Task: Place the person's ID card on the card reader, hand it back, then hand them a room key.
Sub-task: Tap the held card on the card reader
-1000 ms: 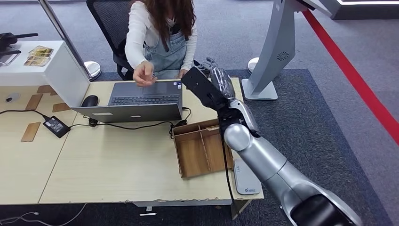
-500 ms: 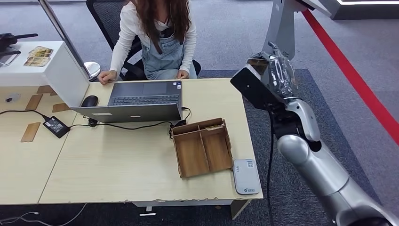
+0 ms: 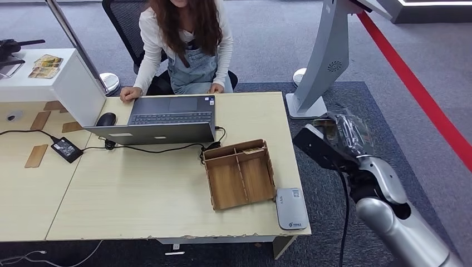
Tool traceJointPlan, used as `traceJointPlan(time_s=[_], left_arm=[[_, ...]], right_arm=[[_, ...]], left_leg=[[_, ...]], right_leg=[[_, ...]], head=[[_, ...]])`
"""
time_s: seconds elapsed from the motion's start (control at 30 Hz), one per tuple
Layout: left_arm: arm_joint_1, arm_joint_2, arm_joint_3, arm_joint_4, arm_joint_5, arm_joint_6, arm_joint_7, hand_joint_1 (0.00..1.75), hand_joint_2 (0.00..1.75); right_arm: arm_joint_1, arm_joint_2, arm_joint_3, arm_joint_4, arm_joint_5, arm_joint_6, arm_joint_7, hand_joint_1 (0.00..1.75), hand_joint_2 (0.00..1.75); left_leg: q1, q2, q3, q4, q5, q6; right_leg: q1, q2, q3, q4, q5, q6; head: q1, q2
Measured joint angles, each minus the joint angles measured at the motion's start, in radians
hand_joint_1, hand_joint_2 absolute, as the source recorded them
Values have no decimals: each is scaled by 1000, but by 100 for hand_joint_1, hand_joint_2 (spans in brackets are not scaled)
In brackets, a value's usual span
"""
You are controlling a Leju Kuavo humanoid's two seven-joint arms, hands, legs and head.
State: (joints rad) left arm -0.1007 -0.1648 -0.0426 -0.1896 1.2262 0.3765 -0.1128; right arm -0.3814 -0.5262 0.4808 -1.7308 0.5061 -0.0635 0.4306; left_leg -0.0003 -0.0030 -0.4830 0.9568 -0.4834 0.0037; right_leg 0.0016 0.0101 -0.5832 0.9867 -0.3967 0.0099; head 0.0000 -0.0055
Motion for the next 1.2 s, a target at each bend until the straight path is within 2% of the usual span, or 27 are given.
traceJointPlan(time_s=[0.47, 1.2], left_arm=[[-4, 2, 9, 0, -9, 8, 29, 0, 0], [-6, 9, 9, -1, -25, 10, 63, 0, 0]], right_arm=[[100, 3, 31, 62, 92, 38, 18, 175, 175], [121, 85, 123, 237, 81, 71, -24, 175, 175]], left_leg=[[0, 0, -1, 0, 0, 0], [0, 0, -1, 0, 0, 0]], right_leg=[[0, -1, 0, 0, 0, 0], [0, -1, 0, 0, 0, 0]], head=[[0, 0], [0, 0]])
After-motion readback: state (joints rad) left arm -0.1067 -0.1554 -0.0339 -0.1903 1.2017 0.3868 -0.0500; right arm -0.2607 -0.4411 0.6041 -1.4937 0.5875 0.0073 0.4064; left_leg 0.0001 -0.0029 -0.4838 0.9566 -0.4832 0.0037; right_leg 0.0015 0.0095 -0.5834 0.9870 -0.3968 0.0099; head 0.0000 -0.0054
